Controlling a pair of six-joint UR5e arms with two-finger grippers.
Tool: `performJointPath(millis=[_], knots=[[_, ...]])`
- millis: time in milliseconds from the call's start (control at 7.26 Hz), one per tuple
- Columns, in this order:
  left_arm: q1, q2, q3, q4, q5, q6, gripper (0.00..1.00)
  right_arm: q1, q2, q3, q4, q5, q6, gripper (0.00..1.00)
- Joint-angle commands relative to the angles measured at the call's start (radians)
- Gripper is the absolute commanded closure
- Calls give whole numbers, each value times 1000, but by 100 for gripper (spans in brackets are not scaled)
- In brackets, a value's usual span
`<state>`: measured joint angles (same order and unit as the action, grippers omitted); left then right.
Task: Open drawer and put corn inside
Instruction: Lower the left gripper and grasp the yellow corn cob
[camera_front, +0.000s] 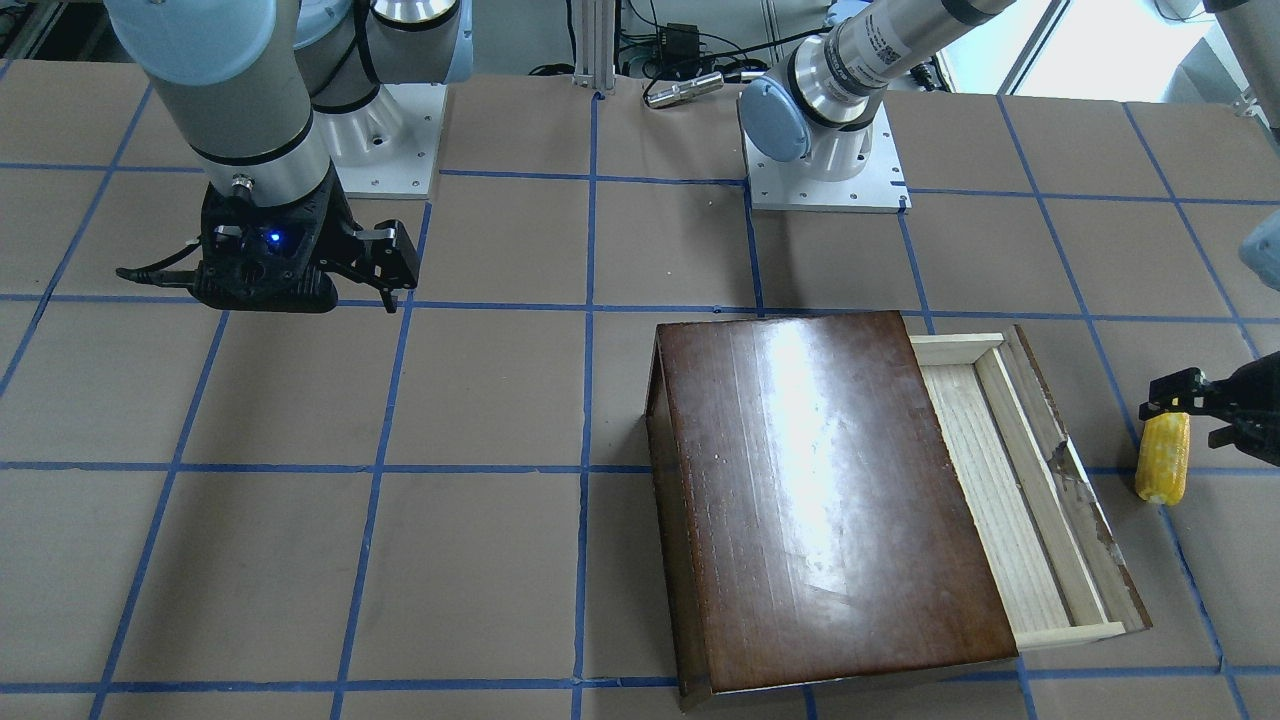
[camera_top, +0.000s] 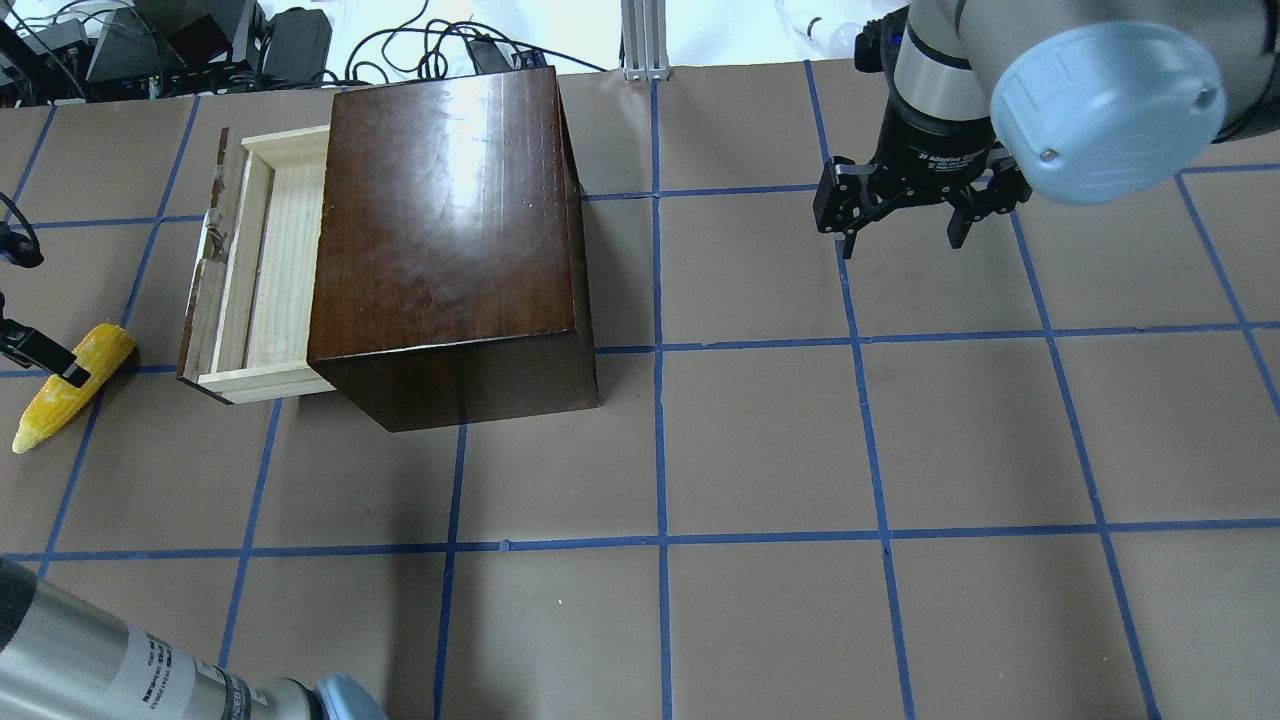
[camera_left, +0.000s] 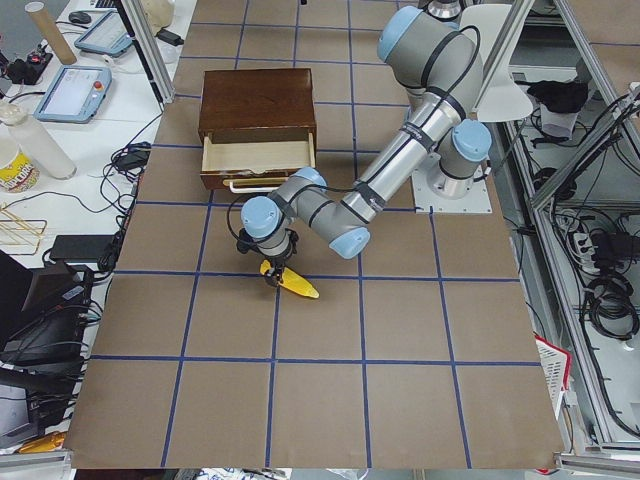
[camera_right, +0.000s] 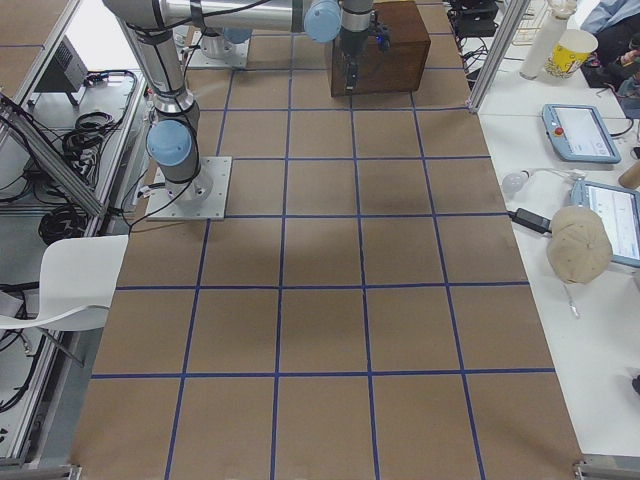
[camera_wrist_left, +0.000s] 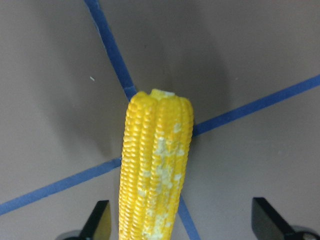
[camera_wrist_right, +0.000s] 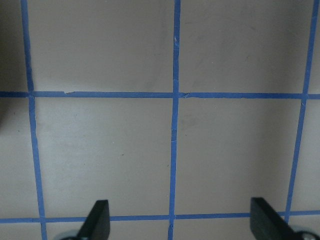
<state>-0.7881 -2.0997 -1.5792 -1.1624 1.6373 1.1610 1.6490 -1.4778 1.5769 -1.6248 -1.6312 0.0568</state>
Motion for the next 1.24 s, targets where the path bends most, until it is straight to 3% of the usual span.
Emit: performJointPath(millis=[0, 275, 413, 551, 688, 1101], knots=[[4, -22, -24, 33, 21, 9, 0, 0, 1, 0, 0, 1, 0, 0], [4, -58, -21, 85, 42, 9, 0, 0, 1, 0, 0, 1, 0, 0], [4, -69, -13, 87, 44, 8, 23, 0, 1, 0, 0, 1, 0, 0], [-2, -71, -13, 86, 59, 8, 74, 0, 1, 0, 0, 1, 0, 0], [-3, -71, -12, 89, 94, 6, 100, 0, 1, 0, 0, 1, 0, 0], [-34, -53, 56, 84, 90, -1, 100, 0, 1, 0, 0, 1, 0, 0]])
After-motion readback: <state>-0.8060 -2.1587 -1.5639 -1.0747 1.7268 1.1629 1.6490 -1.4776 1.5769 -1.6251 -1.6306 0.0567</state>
